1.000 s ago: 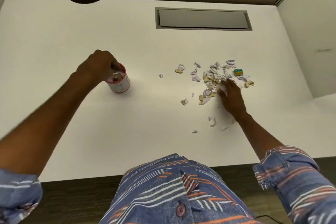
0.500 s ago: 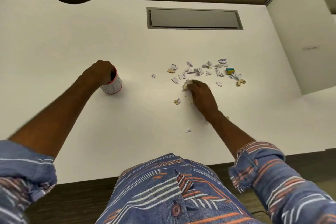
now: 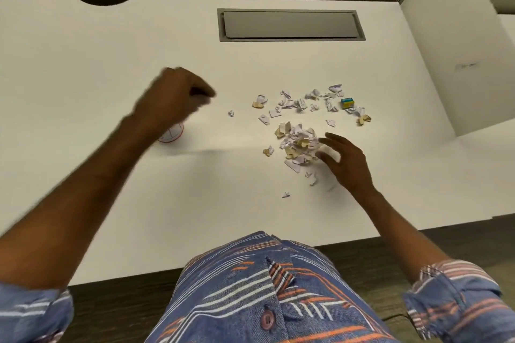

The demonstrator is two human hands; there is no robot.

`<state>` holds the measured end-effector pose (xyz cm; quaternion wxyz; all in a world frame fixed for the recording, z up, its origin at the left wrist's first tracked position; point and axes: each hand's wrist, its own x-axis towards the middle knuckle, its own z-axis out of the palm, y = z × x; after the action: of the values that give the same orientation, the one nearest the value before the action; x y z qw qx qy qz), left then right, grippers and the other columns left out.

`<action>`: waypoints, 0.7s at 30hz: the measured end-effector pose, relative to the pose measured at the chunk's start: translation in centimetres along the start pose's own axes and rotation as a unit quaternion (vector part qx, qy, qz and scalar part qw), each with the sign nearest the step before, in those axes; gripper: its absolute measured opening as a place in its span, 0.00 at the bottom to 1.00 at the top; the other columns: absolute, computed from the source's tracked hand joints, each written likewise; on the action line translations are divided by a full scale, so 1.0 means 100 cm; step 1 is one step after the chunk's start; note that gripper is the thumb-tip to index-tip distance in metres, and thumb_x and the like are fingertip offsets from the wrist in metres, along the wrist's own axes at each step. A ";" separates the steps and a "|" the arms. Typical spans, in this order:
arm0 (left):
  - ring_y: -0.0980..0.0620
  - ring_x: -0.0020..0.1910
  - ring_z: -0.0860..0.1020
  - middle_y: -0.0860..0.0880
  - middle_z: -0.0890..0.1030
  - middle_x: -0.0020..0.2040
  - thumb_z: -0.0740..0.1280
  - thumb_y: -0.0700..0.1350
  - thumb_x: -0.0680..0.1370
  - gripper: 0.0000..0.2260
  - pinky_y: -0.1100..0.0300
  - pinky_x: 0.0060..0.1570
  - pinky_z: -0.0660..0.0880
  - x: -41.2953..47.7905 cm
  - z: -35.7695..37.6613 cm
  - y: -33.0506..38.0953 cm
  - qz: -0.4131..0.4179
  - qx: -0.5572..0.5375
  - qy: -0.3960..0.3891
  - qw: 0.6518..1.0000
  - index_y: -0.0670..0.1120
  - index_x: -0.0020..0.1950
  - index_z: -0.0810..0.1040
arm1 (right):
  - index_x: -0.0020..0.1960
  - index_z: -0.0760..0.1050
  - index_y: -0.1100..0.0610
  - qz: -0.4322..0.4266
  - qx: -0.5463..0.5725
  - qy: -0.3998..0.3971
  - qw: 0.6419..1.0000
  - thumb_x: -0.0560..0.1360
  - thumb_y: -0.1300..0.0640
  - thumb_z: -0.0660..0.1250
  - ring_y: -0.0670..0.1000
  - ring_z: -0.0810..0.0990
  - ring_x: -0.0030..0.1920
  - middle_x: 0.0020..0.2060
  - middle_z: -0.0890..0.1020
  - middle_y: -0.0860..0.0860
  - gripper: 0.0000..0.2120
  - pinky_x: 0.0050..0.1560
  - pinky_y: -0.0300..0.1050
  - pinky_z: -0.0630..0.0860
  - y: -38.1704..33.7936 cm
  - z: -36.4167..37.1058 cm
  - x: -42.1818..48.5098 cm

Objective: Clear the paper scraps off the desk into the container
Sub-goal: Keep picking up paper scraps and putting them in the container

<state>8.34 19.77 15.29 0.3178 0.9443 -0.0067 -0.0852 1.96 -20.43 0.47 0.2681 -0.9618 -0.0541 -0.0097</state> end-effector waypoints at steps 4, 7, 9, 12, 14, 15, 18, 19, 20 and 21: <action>0.46 0.59 0.79 0.46 0.77 0.64 0.74 0.48 0.73 0.26 0.55 0.58 0.75 0.005 0.093 0.017 0.093 -0.024 -0.139 0.986 0.49 0.70 0.73 | 0.76 0.67 0.50 0.069 0.008 -0.058 0.996 0.74 0.35 0.68 0.52 0.66 0.76 0.77 0.67 0.51 0.36 0.75 0.50 0.65 0.012 0.008 -0.041; 0.41 0.75 0.60 0.44 0.59 0.78 0.74 0.54 0.73 0.39 0.49 0.74 0.60 0.012 0.163 0.030 0.123 0.063 -0.222 0.965 0.52 0.79 0.58 | 0.82 0.52 0.51 0.046 0.007 -0.087 0.995 0.75 0.36 0.68 0.54 0.51 0.81 0.82 0.52 0.52 0.44 0.78 0.49 0.54 -0.005 0.030 -0.074; 0.40 0.78 0.50 0.44 0.49 0.81 0.73 0.53 0.74 0.41 0.45 0.76 0.55 0.017 0.194 0.040 0.131 0.095 -0.229 0.960 0.53 0.80 0.52 | 0.82 0.46 0.51 0.020 -0.007 -0.082 0.996 0.77 0.36 0.65 0.53 0.43 0.82 0.82 0.44 0.51 0.44 0.79 0.50 0.48 -0.018 0.046 -0.084; 0.39 0.78 0.49 0.44 0.46 0.81 0.70 0.46 0.77 0.37 0.42 0.72 0.63 0.029 0.218 0.052 0.174 0.143 -0.199 0.954 0.54 0.80 0.52 | 0.82 0.45 0.53 0.016 -0.003 -0.058 0.998 0.81 0.41 0.63 0.55 0.40 0.82 0.82 0.42 0.54 0.40 0.80 0.52 0.46 -0.031 0.062 -0.075; 0.39 0.78 0.52 0.44 0.47 0.81 0.67 0.40 0.78 0.35 0.42 0.69 0.67 0.038 0.226 0.052 0.204 0.190 -0.195 0.940 0.55 0.80 0.54 | 0.82 0.48 0.55 0.016 0.010 -0.049 0.999 0.82 0.47 0.63 0.58 0.43 0.82 0.82 0.45 0.57 0.36 0.80 0.52 0.49 -0.036 0.067 -0.060; 0.39 0.78 0.52 0.44 0.48 0.81 0.66 0.40 0.78 0.33 0.42 0.69 0.67 0.041 0.229 0.053 0.217 0.205 -0.199 0.934 0.56 0.79 0.55 | 0.82 0.50 0.56 0.004 0.007 -0.048 0.999 0.83 0.50 0.63 0.59 0.46 0.82 0.82 0.48 0.58 0.34 0.80 0.54 0.52 -0.036 0.070 -0.052; 0.41 0.77 0.56 0.45 0.54 0.79 0.63 0.44 0.79 0.27 0.42 0.68 0.68 0.043 0.225 0.057 0.229 0.231 -0.205 0.923 0.58 0.77 0.61 | 0.80 0.57 0.59 -0.053 -0.020 -0.060 0.997 0.83 0.57 0.63 0.63 0.56 0.80 0.80 0.58 0.60 0.29 0.78 0.59 0.60 -0.035 0.074 -0.036; 0.41 0.75 0.59 0.45 0.59 0.78 0.62 0.44 0.80 0.24 0.44 0.66 0.70 0.044 0.224 0.057 0.238 0.233 -0.200 0.922 0.57 0.75 0.64 | 0.79 0.60 0.59 -0.066 -0.030 -0.063 0.995 0.83 0.57 0.63 0.63 0.60 0.78 0.78 0.63 0.61 0.27 0.76 0.60 0.63 -0.034 0.073 -0.034; 0.41 0.71 0.64 0.45 0.64 0.74 0.63 0.43 0.80 0.22 0.45 0.62 0.72 0.045 0.223 0.057 0.247 0.232 -0.193 0.921 0.55 0.73 0.68 | 0.77 0.64 0.60 -0.081 -0.041 -0.060 0.994 0.82 0.58 0.63 0.63 0.64 0.76 0.76 0.67 0.61 0.24 0.74 0.59 0.66 -0.032 0.071 -0.033; 0.41 0.67 0.67 0.44 0.69 0.70 0.63 0.42 0.79 0.19 0.46 0.57 0.75 0.046 0.223 0.056 0.264 0.230 -0.179 0.919 0.53 0.70 0.71 | 0.74 0.69 0.60 -0.101 -0.052 -0.052 0.992 0.82 0.58 0.63 0.63 0.67 0.74 0.73 0.71 0.61 0.21 0.72 0.58 0.69 -0.029 0.069 -0.034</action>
<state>9.42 1.59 0.45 0.0967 0.9242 -0.3319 -0.1621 -1.84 -14.69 -4.09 0.2125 -0.9632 -0.1641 0.0106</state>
